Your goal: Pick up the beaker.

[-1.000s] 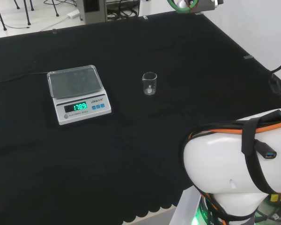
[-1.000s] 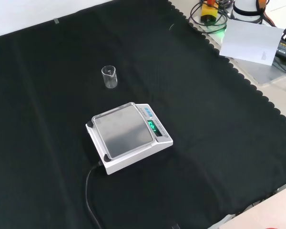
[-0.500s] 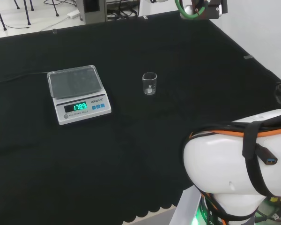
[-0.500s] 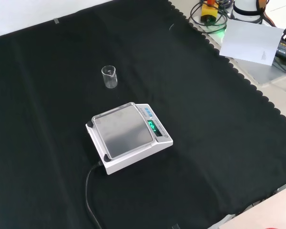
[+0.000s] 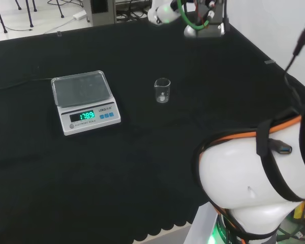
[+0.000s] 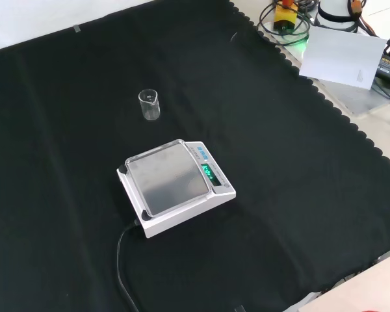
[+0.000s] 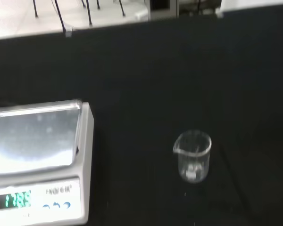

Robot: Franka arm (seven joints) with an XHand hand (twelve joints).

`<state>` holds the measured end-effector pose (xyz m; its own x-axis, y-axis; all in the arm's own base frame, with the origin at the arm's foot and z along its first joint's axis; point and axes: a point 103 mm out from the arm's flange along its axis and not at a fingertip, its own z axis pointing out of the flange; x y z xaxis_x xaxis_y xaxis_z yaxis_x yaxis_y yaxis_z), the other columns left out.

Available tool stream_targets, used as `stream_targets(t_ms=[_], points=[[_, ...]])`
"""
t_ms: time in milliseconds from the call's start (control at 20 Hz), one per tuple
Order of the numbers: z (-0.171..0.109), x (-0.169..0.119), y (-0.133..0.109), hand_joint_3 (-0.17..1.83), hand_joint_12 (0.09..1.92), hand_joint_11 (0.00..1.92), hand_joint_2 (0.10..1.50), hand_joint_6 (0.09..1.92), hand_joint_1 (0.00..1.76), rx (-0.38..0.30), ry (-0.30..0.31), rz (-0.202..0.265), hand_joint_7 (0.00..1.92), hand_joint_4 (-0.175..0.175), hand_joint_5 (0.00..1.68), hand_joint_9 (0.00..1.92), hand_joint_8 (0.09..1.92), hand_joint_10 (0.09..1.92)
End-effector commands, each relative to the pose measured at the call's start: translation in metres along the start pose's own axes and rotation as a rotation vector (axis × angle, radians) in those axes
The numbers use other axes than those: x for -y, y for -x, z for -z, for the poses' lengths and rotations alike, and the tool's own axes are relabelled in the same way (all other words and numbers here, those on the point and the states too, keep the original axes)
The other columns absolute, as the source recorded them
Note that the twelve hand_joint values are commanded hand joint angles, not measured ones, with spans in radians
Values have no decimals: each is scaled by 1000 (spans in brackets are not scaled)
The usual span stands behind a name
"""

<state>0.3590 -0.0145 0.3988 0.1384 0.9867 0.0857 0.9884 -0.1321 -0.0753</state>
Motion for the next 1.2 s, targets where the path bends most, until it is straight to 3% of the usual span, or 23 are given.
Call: stream_targets(t_ms=[50,350,550,700,1050,1200], points=[[-54,-42,1,422,1478,44,857,264,630,-16,-53,10,343,-47,402,493,743,814],[-83,-52,-10,485,1457,83,836,429,670,-8,-95,27,378,-52,443,524,746,800],[-95,-59,-15,528,1443,134,832,638,690,45,-60,37,435,-59,452,573,753,797],[-105,-67,-17,540,1431,178,832,700,703,61,-81,34,464,-63,466,603,759,797],[-131,-89,-10,549,1429,179,823,714,712,86,-184,15,404,-60,404,571,757,797],[-137,-95,-8,556,1463,95,762,546,722,125,-230,10,211,-50,245,392,772,845]])
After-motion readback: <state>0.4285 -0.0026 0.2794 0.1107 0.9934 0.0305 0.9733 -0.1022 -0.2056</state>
